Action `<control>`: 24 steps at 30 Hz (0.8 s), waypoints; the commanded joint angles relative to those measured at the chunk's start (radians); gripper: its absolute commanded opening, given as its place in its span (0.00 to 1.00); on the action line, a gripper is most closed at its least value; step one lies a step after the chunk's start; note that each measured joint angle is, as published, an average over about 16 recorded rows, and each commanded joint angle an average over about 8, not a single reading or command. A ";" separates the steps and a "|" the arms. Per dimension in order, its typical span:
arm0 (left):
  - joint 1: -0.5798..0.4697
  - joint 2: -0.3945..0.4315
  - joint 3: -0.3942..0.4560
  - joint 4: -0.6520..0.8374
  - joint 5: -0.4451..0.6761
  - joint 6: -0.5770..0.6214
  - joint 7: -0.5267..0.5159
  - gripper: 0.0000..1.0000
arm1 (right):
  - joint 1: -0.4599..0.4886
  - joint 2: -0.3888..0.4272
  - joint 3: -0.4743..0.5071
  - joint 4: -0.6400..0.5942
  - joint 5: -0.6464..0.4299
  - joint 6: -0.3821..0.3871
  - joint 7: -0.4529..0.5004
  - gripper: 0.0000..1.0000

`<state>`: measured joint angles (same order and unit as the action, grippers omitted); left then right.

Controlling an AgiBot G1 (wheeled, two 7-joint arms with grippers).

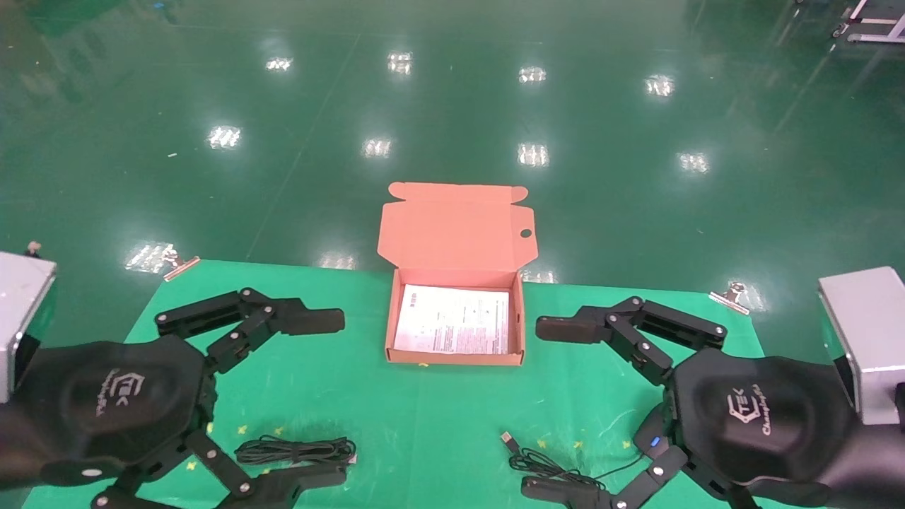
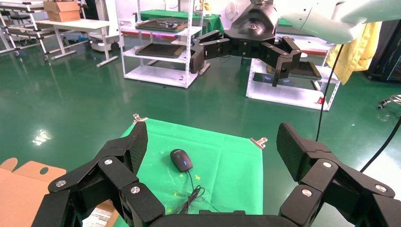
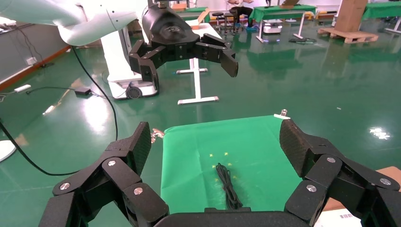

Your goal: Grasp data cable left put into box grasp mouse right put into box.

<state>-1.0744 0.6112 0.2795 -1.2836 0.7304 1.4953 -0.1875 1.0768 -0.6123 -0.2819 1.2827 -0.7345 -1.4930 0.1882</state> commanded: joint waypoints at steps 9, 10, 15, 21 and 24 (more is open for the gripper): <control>0.000 0.000 0.000 0.000 0.000 0.000 0.000 1.00 | 0.000 0.000 0.000 0.000 0.000 0.000 0.000 1.00; 0.000 0.000 0.000 0.000 0.000 0.000 0.000 1.00 | 0.000 0.000 0.000 0.000 0.000 0.000 0.000 1.00; -0.001 0.001 0.002 0.001 0.002 -0.002 0.000 1.00 | 0.000 0.000 0.000 0.000 0.000 0.000 0.000 1.00; -0.014 -0.010 0.018 -0.011 0.045 0.008 -0.003 1.00 | 0.004 0.003 -0.004 -0.002 -0.016 0.002 -0.003 1.00; -0.038 -0.015 0.042 -0.023 0.095 0.017 -0.017 1.00 | 0.017 0.009 -0.012 0.003 -0.053 0.006 -0.014 1.00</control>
<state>-1.1230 0.6013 0.3301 -1.3032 0.8387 1.5141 -0.2148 1.1035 -0.6028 -0.2996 1.2954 -0.8169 -1.4859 0.1577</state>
